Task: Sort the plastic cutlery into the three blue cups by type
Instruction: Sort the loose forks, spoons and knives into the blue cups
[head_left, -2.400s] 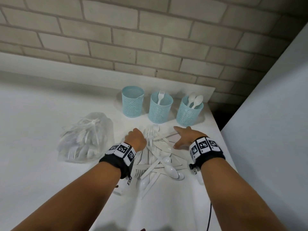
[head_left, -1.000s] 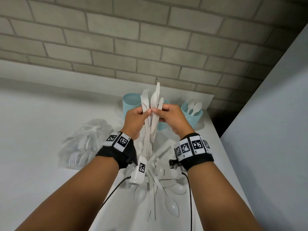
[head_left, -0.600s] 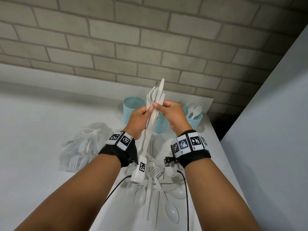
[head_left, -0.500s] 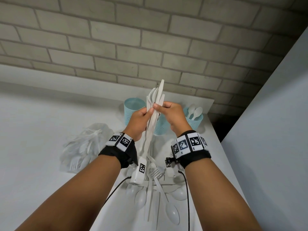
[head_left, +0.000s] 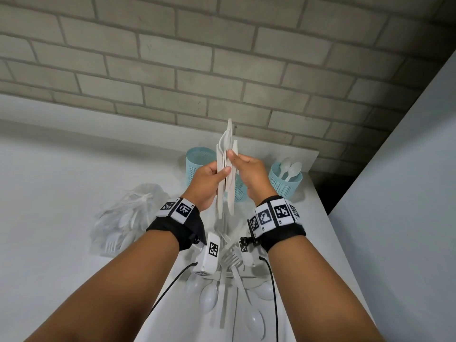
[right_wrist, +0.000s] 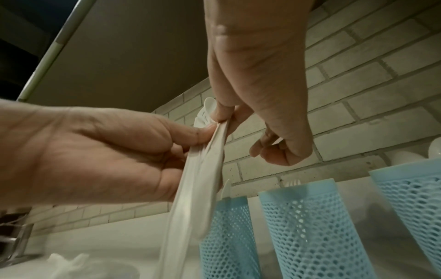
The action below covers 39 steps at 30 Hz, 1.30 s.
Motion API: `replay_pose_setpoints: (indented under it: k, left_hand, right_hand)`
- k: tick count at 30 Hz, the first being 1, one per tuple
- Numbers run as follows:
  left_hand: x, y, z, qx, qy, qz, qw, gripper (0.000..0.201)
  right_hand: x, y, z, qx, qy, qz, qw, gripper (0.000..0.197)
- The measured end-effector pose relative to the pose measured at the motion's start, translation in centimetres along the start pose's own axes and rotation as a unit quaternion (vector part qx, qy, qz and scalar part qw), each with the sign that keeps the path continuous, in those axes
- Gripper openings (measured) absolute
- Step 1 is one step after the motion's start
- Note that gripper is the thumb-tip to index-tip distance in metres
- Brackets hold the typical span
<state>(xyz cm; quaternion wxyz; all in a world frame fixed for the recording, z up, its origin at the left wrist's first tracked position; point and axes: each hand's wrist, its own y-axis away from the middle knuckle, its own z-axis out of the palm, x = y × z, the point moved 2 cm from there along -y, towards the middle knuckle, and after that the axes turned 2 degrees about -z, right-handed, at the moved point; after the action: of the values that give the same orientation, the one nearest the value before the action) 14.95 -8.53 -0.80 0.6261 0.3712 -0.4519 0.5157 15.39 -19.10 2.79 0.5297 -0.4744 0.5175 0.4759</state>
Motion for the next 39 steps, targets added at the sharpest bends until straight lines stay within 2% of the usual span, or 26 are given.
replay_pose_setpoints:
  k: [6, 10, 15, 18, 20, 22, 25, 29, 33, 37, 39]
  left_hand:
    - [-1.5, -0.1, -0.8, 0.048, 0.032, -0.009, 0.998, 0.027]
    - [-2.3, 0.0, -1.6, 0.068, 0.056, -0.022, 0.996, 0.028]
    - [-2.6, 0.2, -1.7, 0.073, 0.077, -0.025, 0.994, 0.028]
    - [-2.2, 0.1, -2.0, 0.106, 0.092, -0.027, 0.990, 0.026]
    - [-2.3, 0.0, -2.3, 0.121, 0.087, -0.027, 0.989, 0.026]
    - [-2.4, 0.0, -2.6, 0.131, 0.078, -0.026, 0.988, 0.024]
    - [-2.6, 0.4, -3.3, 0.153, 0.091, -0.018, 0.984, 0.019]
    - [-2.5, 0.6, -4.5, 0.176, 0.136, -0.007, 0.975, 0.017]
    - [-2.1, 0.9, -4.6, 0.173, 0.157, -0.004, 0.972, 0.017]
    - [-2.0, 0.9, -4.6, 0.168, 0.178, 0.001, 0.970, 0.016]
    - [-1.9, 0.9, -4.8, 0.162, 0.184, 0.005, 0.969, 0.017]
  right_hand:
    - [1.9, 0.2, 0.6, -0.016, 0.082, 0.019, 0.996, 0.031]
    - [2.6, 0.8, 0.9, -0.087, 0.130, 0.035, 0.987, 0.033]
    - [3.6, 0.9, 0.2, -0.193, 0.145, 0.103, 0.965, 0.027]
    - [4.2, 1.3, -0.6, -0.246, 0.158, 0.151, 0.944, 0.034]
    - [4.6, 1.4, -1.2, -0.265, 0.169, 0.155, 0.937, 0.022]
    - [4.7, 1.3, -1.8, -0.256, 0.169, 0.146, 0.940, 0.012]
    - [4.6, 0.9, -2.5, -0.211, 0.156, 0.120, 0.957, 0.010]
    - [4.7, 0.2, -3.3, -0.122, 0.137, 0.076, 0.980, 0.020]
    - [5.0, -0.4, -3.3, -0.087, 0.088, 0.053, 0.991, 0.028]
    - [4.9, -1.0, -3.3, -0.036, 0.042, 0.020, 0.998, 0.029]
    - [4.7, -1.3, -3.4, 0.004, -0.019, 0.005, 1.000, 0.023]
